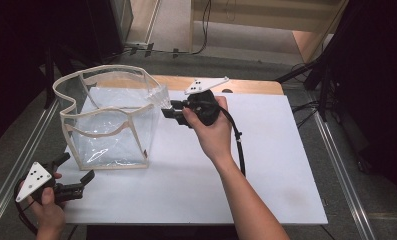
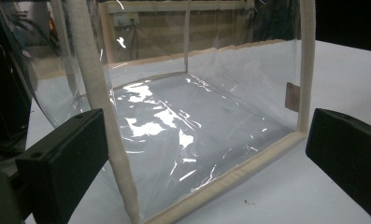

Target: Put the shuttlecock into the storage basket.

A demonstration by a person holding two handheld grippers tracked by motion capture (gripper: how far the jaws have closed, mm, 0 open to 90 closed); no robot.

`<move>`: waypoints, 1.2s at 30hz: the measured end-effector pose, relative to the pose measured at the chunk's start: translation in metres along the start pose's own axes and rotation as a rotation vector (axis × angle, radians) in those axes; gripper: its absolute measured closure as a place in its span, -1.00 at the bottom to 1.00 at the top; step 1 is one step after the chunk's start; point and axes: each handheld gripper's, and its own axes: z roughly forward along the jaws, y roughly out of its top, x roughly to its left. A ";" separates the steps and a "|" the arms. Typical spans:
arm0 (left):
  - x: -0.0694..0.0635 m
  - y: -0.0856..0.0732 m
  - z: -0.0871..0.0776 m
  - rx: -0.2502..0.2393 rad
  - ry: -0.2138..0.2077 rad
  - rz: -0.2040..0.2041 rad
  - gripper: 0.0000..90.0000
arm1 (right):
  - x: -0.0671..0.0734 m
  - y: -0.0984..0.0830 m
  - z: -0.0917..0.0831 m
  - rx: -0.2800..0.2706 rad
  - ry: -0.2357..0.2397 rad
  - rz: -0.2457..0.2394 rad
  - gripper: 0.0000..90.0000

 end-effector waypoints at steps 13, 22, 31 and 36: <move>0.000 0.000 0.000 0.001 -0.004 -0.001 -1.00 | 0.003 0.011 0.011 -0.020 -0.002 -0.011 0.39; 0.000 0.000 0.000 0.002 -0.004 -0.002 -1.00 | 0.005 0.019 0.017 -0.042 0.001 -0.010 0.39; 0.001 0.000 0.000 0.002 -0.005 -0.004 -1.00 | 0.003 0.027 0.022 -0.064 0.000 -0.008 0.39; 0.001 0.000 -0.001 0.004 -0.006 -0.001 -1.00 | 0.002 0.031 0.026 -0.069 -0.003 -0.011 0.39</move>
